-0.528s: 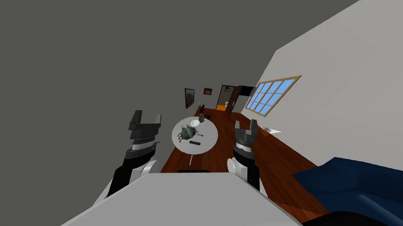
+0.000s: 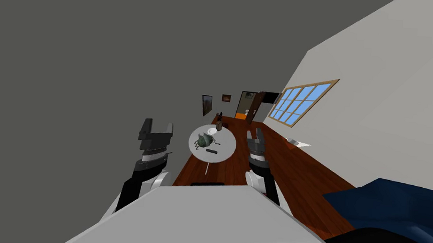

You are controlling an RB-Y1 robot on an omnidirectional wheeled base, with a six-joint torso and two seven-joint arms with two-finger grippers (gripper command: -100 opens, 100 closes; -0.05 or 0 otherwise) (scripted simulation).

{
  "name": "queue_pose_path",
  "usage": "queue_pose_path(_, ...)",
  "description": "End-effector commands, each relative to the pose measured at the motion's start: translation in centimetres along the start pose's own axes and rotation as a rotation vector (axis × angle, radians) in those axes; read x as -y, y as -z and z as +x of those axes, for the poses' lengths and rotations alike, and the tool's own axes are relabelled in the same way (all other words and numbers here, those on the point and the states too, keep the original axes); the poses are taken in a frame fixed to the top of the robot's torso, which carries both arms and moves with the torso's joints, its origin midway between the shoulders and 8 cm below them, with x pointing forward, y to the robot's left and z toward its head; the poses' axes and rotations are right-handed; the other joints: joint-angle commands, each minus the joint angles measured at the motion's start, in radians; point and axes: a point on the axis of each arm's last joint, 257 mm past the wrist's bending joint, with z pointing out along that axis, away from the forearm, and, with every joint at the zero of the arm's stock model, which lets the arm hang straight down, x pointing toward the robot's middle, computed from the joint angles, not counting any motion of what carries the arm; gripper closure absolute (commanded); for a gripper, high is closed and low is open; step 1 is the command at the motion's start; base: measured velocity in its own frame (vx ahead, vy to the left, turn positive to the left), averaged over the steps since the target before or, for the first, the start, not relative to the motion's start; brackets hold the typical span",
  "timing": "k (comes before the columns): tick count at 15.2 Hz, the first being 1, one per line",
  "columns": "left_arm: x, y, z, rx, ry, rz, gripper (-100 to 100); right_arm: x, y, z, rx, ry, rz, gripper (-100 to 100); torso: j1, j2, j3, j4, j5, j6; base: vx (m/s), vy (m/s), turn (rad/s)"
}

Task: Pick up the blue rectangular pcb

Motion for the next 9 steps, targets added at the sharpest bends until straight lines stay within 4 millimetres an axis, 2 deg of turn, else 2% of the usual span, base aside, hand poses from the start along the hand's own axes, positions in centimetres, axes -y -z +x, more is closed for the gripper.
queue_pose_path(1,0.0,0.0,0.0,0.000,0.000,0.000,0,1.1,0.2,0.8,-0.038,0.015,0.024,-100,0.000,0.000,0.000,0.000,0.000,0.000,-0.055,-0.002,0.136)
queue_pose_path(2,0.0,0.0,0.0,0.000,0.000,0.000,0,2.6,0.5,1.7,-0.082,0.035,0.059,-100,0.000,0.000,0.000,0.000,0.000,0.000,-0.044,-0.007,0.163)
queue_pose_path(3,0.0,0.0,0.0,0.000,0.000,0.000,0,2.6,0.5,1.7,-0.082,0.035,0.059,-100,0.000,-0.001,-0.001,0.000,0.000,0.000,-0.037,-0.008,0.156)
queue_pose_path(4,0.0,0.0,0.0,0.000,0.000,0.000,0,4.3,1.0,2.5,-0.128,0.058,0.097,-100,0.000,-0.002,-0.001,0.000,0.000,0.000,-0.040,-0.006,0.204)
queue_pose_path(5,0.0,0.0,0.0,0.000,0.000,0.000,0,4.3,1.0,2.5,-0.128,0.058,0.097,-100,0.000,-0.002,-0.001,0.000,0.000,0.000,-0.040,-0.007,0.185)
queue_pose_path(6,0.0,0.0,0.0,0.000,0.000,0.000,0,6.1,1.6,3.4,-0.175,0.084,0.139,-100,-0.001,-0.002,-0.001,0.000,0.000,0.000,-0.040,-0.008,0.259)
queue_pose_path(7,0.0,0.0,0.0,0.000,0.000,0.000,0,6.1,1.6,3.4,-0.175,0.084,0.139,-100,-0.001,-0.002,-0.001,-0.001,0.000,0.000,-0.036,-0.013,0.191)
queue_pose_path(8,0.0,0.0,0.0,0.000,0.000,0.000,0,8.0,2.3,4.1,-0.223,0.112,0.183,-100,-0.001,-0.003,-0.001,-0.001,0.000,0.000,-0.036,-0.008,0.233)
queue_pose_path(9,0.0,0.0,0.0,0.000,0.000,0.000,0,8.0,2.3,4.1,-0.223,0.112,0.183,-100,-0.001,-0.003,-0.002,-0.001,0.000,0.000,-0.032,-0.007,0.246)
